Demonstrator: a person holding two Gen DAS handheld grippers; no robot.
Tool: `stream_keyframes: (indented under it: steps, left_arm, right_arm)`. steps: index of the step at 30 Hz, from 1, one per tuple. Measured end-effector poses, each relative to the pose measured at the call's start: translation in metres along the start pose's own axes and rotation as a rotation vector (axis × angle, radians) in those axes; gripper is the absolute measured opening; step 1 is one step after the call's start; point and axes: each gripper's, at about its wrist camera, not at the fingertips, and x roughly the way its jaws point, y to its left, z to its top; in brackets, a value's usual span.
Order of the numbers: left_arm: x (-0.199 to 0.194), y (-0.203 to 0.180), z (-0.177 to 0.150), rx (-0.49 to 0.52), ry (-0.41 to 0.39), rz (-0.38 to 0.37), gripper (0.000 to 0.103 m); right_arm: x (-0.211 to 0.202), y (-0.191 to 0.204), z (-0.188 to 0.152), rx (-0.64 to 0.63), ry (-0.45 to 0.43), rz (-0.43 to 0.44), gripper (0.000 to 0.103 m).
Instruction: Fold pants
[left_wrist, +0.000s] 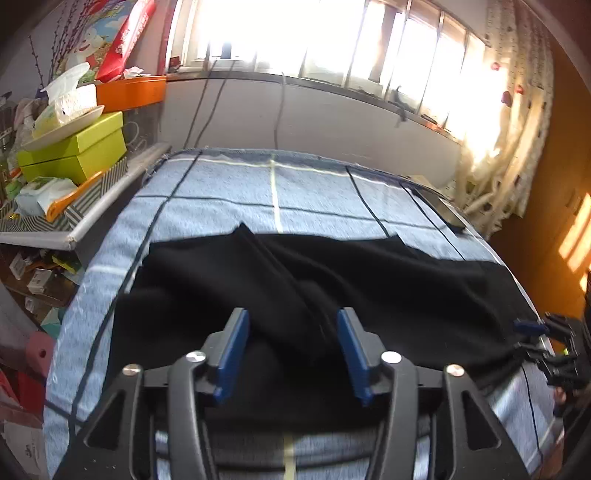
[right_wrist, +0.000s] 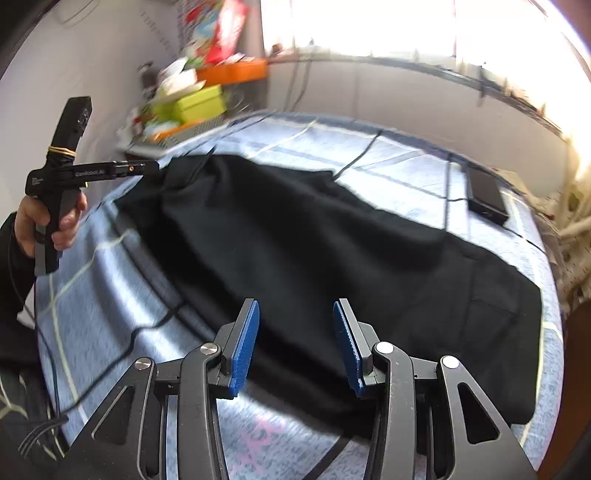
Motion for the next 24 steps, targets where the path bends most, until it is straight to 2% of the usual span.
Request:
stream_keyframes:
  steps: [4,8,9,10,12,14,19,21,24]
  left_arm:
    - [0.050,-0.007,0.028,-0.001,0.058,0.127,0.055]
    - [0.096,-0.001,0.036,-0.002,0.141,0.238,0.055]
    - [0.104,0.001,0.035,-0.003,0.161,0.272,0.047]
    - [0.108,0.004,0.034,-0.009,0.158,0.284,0.025]
    - [0.102,0.011,0.031,-0.032,0.131,0.276,0.006]
    - [0.085,0.017,0.027,-0.064,0.094,0.263,0.005]
    - [0.017,0.050,0.001,-0.196,-0.062,0.223,0.005]
    - [0.000,0.067,-0.016,-0.245,-0.072,0.215,0.005]
    - [-0.002,0.080,-0.038,-0.267,-0.035,0.194,0.005]
  right_arm:
    - [0.000,-0.012,-0.002,0.098,-0.028,-0.034,0.043]
    - [-0.011,-0.032,-0.015,0.196,-0.052,-0.078,0.043]
    - [-0.014,-0.034,-0.018,0.207,-0.055,-0.083,0.043]
    - [-0.017,-0.037,-0.020,0.223,-0.056,-0.092,0.043]
    - [-0.021,-0.043,-0.025,0.245,-0.053,-0.119,0.043]
    - [-0.027,-0.049,-0.030,0.276,-0.050,-0.148,0.043]
    - [-0.050,-0.068,-0.049,0.426,-0.079,-0.202,0.043]
    - [-0.057,-0.078,-0.058,0.493,-0.085,-0.228,0.043]
    - [-0.064,-0.098,-0.074,0.599,-0.074,-0.290,0.043]
